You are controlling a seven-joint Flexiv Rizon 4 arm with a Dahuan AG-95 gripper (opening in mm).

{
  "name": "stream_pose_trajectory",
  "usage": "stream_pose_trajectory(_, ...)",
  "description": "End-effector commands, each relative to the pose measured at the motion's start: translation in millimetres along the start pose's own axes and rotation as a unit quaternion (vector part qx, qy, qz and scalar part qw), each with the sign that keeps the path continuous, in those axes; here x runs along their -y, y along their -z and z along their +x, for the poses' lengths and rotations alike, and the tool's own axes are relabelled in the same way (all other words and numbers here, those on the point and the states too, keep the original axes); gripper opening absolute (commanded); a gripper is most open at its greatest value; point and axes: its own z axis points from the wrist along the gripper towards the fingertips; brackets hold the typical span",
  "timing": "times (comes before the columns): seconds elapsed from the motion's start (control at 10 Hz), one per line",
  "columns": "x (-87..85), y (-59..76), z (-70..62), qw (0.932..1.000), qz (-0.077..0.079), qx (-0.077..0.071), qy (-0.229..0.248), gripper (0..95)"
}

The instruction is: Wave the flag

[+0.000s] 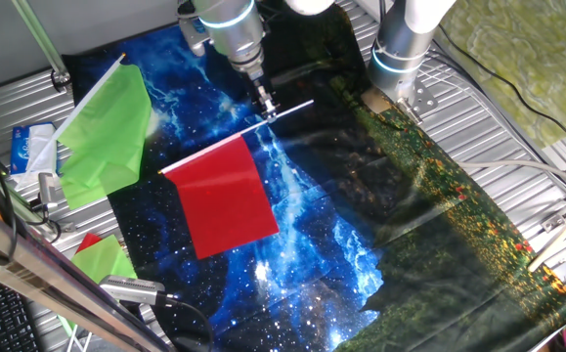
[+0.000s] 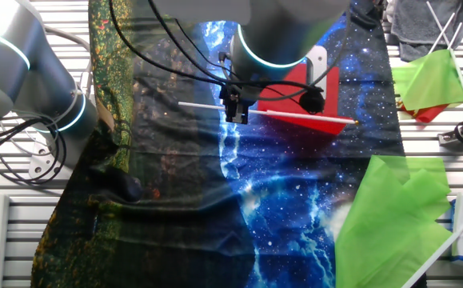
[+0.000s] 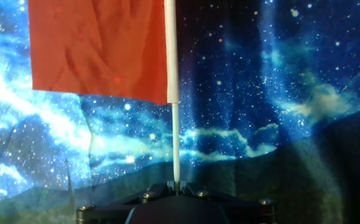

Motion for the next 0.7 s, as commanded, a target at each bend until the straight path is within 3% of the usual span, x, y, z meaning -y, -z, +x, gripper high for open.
stream_pose_trajectory(0.1, 0.1, 1.2, 4.1, 1.0000, 0.003, 0.004, -0.001, 0.0)
stream_pose_trajectory(0.3, 0.1, 1.2, 4.1, 0.9998, 0.008, 0.016, -0.002, 0.0)
stream_pose_trajectory(0.7, 0.1, 1.2, 4.1, 0.9989, 0.006, 0.045, -0.006, 0.0)
